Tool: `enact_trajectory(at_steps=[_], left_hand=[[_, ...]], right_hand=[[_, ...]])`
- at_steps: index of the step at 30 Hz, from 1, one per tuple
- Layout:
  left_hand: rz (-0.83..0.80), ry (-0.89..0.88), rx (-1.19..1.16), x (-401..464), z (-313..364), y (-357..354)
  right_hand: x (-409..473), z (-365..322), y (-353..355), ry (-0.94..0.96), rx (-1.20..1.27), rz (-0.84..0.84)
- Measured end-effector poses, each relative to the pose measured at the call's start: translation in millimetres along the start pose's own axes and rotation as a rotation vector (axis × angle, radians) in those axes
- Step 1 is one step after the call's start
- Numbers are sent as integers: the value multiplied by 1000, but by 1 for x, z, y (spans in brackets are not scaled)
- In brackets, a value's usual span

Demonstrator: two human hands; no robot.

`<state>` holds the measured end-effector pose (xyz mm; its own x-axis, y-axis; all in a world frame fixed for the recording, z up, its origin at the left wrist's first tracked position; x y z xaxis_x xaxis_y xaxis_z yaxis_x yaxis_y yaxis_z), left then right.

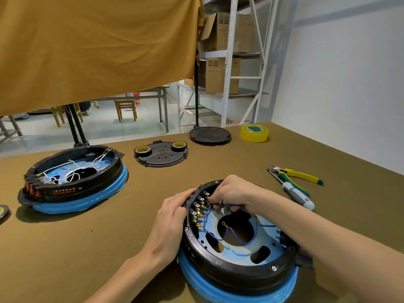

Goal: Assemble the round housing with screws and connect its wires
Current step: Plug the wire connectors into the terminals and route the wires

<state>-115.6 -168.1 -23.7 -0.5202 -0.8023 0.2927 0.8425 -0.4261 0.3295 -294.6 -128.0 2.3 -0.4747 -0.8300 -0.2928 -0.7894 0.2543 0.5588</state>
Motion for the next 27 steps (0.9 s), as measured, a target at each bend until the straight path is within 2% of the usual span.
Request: enact_trajectory(at_steps=[7,12,15,27], left_hand=[[32,3,-11,-1,-1,-2],[19,-3,-10,-1,-2,-3],[23,-10,-1,-1,-2,-3],[28,-1,-25,-3,0,-2]], right_hand=[[-7,-1,5,147,-46,36],[-24,-6,17,386,-209,272],[-37,-11,10,492,-299,320],[-43,-24,-12,595,-512,347]])
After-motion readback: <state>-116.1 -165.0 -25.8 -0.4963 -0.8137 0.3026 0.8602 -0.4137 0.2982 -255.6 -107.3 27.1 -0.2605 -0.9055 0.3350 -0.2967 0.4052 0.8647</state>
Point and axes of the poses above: each hand's wrist, its own x-axis towards the middle knuckle, its own y-axis out of the back of the hand, z = x × y, the point moved 6 cm from there along x, towards the middle knuckle, and after that the axes turned 7 degrees about z, right-handed, at the moved point
